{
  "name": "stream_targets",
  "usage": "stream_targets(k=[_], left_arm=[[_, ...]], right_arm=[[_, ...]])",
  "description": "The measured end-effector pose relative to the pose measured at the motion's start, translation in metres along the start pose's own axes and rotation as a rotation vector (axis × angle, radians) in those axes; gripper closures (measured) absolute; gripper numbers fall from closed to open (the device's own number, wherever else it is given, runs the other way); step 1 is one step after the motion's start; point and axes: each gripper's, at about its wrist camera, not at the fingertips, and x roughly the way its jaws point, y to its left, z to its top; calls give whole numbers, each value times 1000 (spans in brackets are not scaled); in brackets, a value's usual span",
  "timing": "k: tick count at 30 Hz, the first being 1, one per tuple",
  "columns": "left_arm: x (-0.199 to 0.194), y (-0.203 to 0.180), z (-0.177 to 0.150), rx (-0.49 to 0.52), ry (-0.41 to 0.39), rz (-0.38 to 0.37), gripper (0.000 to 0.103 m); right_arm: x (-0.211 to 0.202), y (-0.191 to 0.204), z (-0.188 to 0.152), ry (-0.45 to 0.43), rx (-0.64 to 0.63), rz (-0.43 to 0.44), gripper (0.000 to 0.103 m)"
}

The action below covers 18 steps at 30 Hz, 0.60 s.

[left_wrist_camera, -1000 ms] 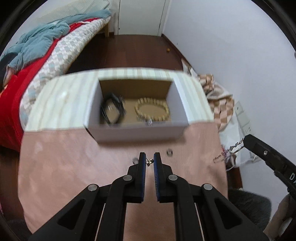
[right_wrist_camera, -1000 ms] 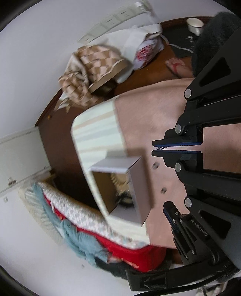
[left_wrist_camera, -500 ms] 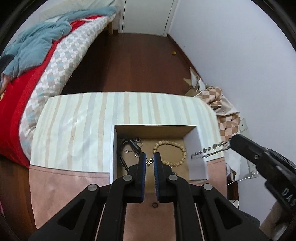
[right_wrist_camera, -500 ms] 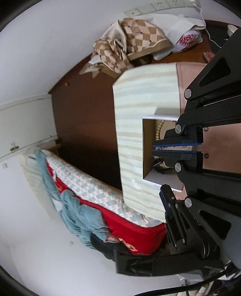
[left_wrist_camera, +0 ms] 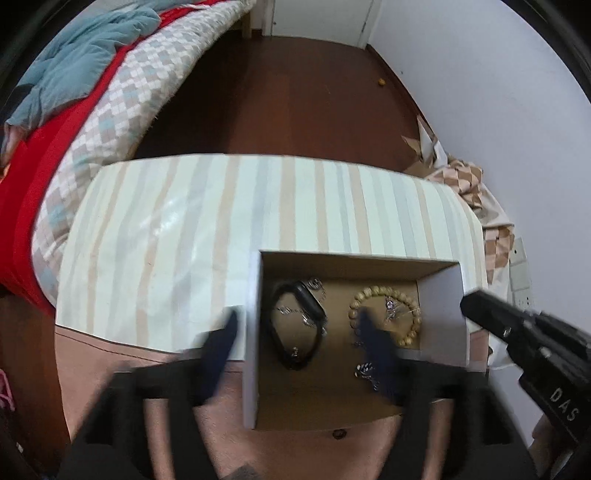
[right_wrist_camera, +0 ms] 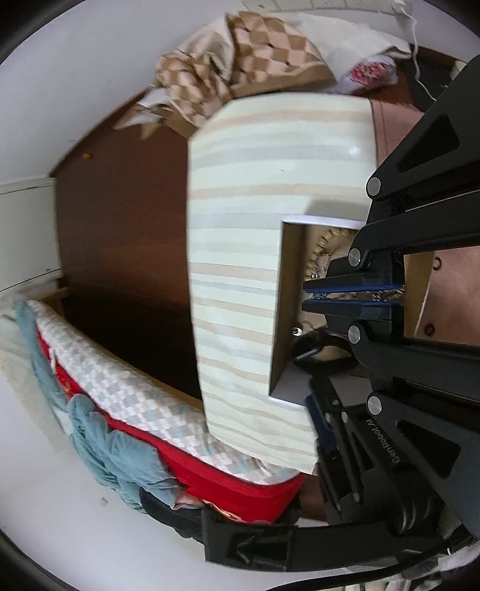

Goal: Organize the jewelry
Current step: 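Open both tools over the box to drop the items, then raise them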

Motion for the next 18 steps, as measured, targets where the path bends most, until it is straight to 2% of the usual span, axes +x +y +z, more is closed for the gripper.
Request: stream_targets(k=[1, 4, 5, 7, 9, 11, 14, 15, 17, 18], left_arm=[[-4, 2, 0, -4, -13, 6, 27], [-11, 8, 2, -13, -29, 21, 27], [-12, 10, 3, -15, -33, 30, 25], [-17, 12, 2, -9, -48, 62, 12], [-23, 12, -2, 1, -76, 104, 3], [-26, 13, -7, 9, -96, 139, 2], [-28, 13, -18, 26, -118, 170, 1], [-28, 12, -21, 30, -120, 178, 0], [-27, 11, -26, 34, -117, 188, 0], [-27, 11, -30, 34, -113, 189, 0]], right_arm=[[1, -2, -1, 9, 6, 5, 98], [-2, -6, -7, 10, 20, -12, 87], [-5, -6, -9, 6, 24, -14, 85], [-10, -7, -14, 2, 20, -38, 79], [-14, -6, -20, -7, 8, -79, 65], [-16, -5, -25, -9, -8, -124, 41], [-16, -3, -38, -12, -28, -219, 23], [-15, -3, -40, -10, -29, -236, 20], [-14, -4, -47, -6, -28, -270, 6], [-14, -3, -50, -7, -26, -291, 4]])
